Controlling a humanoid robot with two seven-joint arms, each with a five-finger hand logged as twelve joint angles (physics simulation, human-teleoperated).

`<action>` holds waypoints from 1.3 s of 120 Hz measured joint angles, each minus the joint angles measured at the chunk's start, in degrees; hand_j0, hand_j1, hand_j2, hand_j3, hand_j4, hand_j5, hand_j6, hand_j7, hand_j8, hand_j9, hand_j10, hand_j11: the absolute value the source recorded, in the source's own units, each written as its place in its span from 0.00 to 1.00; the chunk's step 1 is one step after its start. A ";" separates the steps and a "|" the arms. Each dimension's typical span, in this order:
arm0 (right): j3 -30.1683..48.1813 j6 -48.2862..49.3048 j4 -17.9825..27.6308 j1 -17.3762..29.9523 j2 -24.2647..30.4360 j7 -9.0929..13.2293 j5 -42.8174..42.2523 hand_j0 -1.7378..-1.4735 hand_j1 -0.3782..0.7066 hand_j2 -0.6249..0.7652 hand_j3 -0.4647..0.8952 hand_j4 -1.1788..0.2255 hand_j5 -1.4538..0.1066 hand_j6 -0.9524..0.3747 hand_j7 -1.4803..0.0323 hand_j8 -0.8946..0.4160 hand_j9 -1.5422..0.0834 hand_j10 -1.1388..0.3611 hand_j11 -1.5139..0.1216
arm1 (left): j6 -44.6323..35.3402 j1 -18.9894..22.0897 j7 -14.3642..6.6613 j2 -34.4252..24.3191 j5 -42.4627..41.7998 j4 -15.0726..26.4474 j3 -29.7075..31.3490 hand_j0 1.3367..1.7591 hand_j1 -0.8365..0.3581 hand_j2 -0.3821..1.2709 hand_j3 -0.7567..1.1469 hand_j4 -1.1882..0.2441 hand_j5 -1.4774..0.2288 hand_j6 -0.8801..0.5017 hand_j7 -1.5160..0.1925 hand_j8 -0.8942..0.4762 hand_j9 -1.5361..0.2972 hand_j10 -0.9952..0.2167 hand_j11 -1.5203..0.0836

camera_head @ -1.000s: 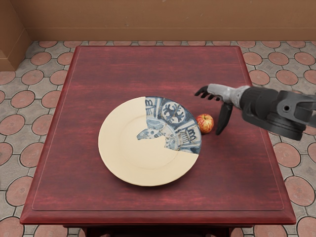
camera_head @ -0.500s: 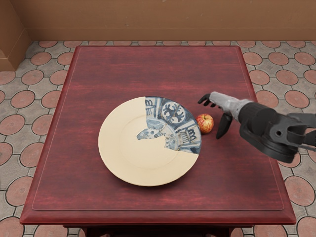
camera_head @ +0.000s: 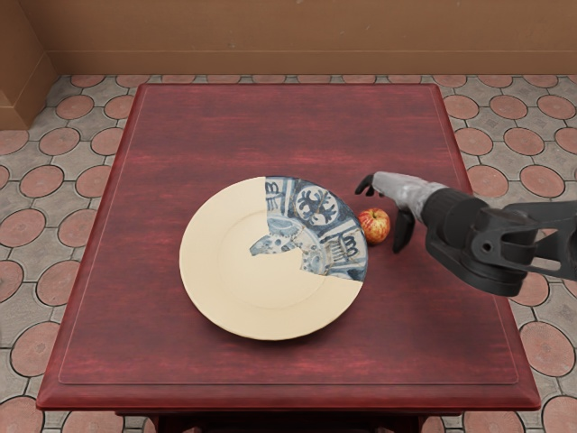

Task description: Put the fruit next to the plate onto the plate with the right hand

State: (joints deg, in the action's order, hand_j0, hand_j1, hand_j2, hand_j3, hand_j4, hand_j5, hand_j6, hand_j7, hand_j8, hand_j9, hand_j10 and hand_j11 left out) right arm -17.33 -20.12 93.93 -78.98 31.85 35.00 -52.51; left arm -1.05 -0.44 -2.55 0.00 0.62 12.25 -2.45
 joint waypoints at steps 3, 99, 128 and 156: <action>-0.10 0.00 -0.05 -0.04 -0.08 0.00 -0.01 0.30 0.34 0.41 0.34 0.63 0.69 0.50 0.73 0.46 0.72 0.57 0.70 | 0.00 0.00 0.00 0.00 0.00 0.01 0.00 0.76 0.99 0.23 0.40 0.83 0.87 0.64 0.89 0.65 0.84 0.82 0.95; 0.00 -0.37 -1.13 0.78 -1.12 0.00 0.40 0.30 0.54 0.38 0.34 0.50 0.54 0.37 0.57 0.32 0.57 0.44 0.55 | 0.00 0.00 0.00 0.00 0.00 -0.01 -0.01 0.76 0.99 0.23 0.40 0.83 0.87 0.64 0.89 0.65 0.84 0.82 0.95; 0.22 -0.56 -2.69 2.59 -1.55 0.06 -0.48 0.33 0.71 0.59 0.34 0.44 0.53 0.41 0.54 0.36 0.55 0.39 0.53 | 0.00 0.00 0.01 0.00 0.01 -0.01 -0.04 0.76 0.99 0.23 0.40 0.83 0.87 0.64 0.89 0.65 0.84 0.82 0.95; 0.27 -0.61 -4.32 4.16 -1.70 0.04 -0.50 0.36 0.63 0.39 0.34 0.50 0.52 0.47 0.53 0.35 0.54 0.38 0.52 | 0.00 0.00 0.01 0.00 0.01 -0.01 -0.02 0.76 0.99 0.23 0.40 0.83 0.87 0.64 0.89 0.65 0.84 0.82 0.95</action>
State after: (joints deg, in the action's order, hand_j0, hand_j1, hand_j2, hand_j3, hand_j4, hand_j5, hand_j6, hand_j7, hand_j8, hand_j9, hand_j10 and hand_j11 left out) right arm -17.06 -20.73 89.61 -74.83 30.15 35.04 -53.01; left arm -1.05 -0.44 -2.54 0.00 0.63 12.24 -2.47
